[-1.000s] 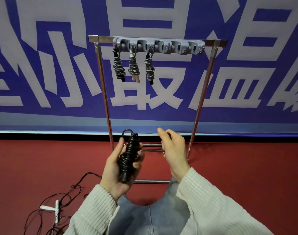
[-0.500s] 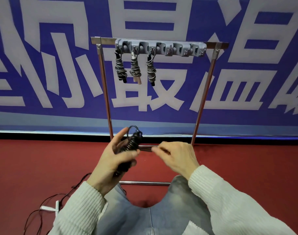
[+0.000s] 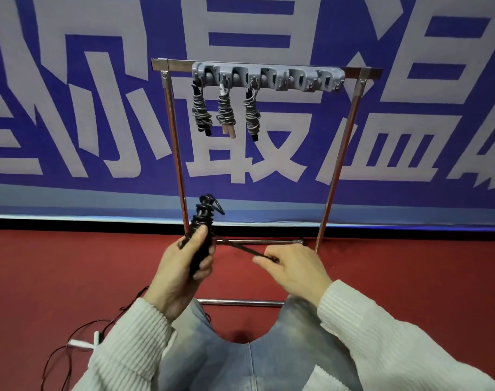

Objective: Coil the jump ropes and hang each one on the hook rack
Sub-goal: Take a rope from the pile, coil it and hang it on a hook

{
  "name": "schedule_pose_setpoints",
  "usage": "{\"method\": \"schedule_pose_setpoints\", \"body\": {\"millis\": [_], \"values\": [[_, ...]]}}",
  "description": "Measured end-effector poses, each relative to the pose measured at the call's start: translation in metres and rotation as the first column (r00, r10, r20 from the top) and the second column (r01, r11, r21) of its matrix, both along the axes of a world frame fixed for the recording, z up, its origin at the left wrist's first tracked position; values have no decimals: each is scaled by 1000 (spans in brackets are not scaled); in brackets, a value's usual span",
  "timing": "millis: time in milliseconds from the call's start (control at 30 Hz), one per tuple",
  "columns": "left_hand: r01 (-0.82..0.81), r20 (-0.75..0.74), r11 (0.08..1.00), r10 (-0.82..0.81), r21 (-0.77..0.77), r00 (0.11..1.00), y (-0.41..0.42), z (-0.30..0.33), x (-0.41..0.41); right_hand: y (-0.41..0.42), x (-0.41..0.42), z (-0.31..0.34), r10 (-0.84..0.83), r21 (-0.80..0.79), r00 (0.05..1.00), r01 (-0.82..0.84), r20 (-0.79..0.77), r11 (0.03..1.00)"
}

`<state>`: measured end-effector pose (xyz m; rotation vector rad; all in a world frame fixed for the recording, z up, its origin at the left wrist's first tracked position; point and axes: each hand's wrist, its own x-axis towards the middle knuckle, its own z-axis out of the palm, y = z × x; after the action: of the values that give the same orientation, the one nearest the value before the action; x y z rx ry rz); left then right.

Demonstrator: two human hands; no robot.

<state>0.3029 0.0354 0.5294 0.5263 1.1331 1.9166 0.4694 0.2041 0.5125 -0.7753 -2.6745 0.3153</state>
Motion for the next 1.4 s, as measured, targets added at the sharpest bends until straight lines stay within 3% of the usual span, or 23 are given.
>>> {"method": "schedule_pose_setpoints", "body": {"millis": [100,200,267,333,467,567,633,700,767,867,967,1033,1100,1133,1200,1267,1333,1400], "values": [[-48,15,999,49,-20,999,3,7,-10,-7,3,-4,30,6,1000,-30,9,1000],[-224,-277,955,165,-194,947,6,-9,-16,-5,10,-1,53,97,998,-52,-16,994],[-402,-584,879,191,-257,789,10,-25,-15,-7,11,4,164,201,986,-154,-33,968],[-494,-809,822,72,-284,583,11,-41,-11,-11,11,15,290,302,957,-285,31,910],[-374,-914,853,-248,-364,322,14,-54,0,-6,8,48,332,364,942,-327,51,872],[-147,-902,890,-421,-431,96,19,-39,24,-9,-3,69,345,355,933,-359,105,863],[42,-899,898,-438,-437,24,20,-21,42,-6,-10,80,364,244,923,-384,122,891],[180,-904,892,-427,-413,39,13,-3,57,1,-12,87,398,4,915,-399,69,917],[244,-909,904,-392,-352,141,3,9,67,11,-10,87,375,-272,927,-367,-24,890],[330,-795,928,-328,-171,510,-8,17,78,12,-6,72,237,-525,960,-281,-151,803],[290,-497,956,-228,51,837,-8,21,79,-14,-7,37,121,-740,902,-410,-413,533],[175,-237,974,-137,147,962,-2,18,73,-37,-6,20,-204,-827,822,-452,-532,334],[44,-84,986,-31,159,996,6,14,66,-56,-2,14,-461,-832,721,-550,-517,72],[-18,-99,993,30,114,995,9,12,64,-63,0,13,-522,-795,672,-607,-526,19],[-120,-267,993,113,-9,957,17,0,58,-71,2,17,-538,-779,624,-617,-567,106],[-218,-546,971,129,-102,828,23,-15,55,-69,1,17,-487,-782,631,-586,-605,213],[-274,-734,943,49,-190,677,22,-26,54,-63,2,20,-465,-763,635,-627,-617,157],[-230,-678,947,19,-222,735,18,-31,58,-57,4,22,-441,-745,655,-666,-614,48]]}}
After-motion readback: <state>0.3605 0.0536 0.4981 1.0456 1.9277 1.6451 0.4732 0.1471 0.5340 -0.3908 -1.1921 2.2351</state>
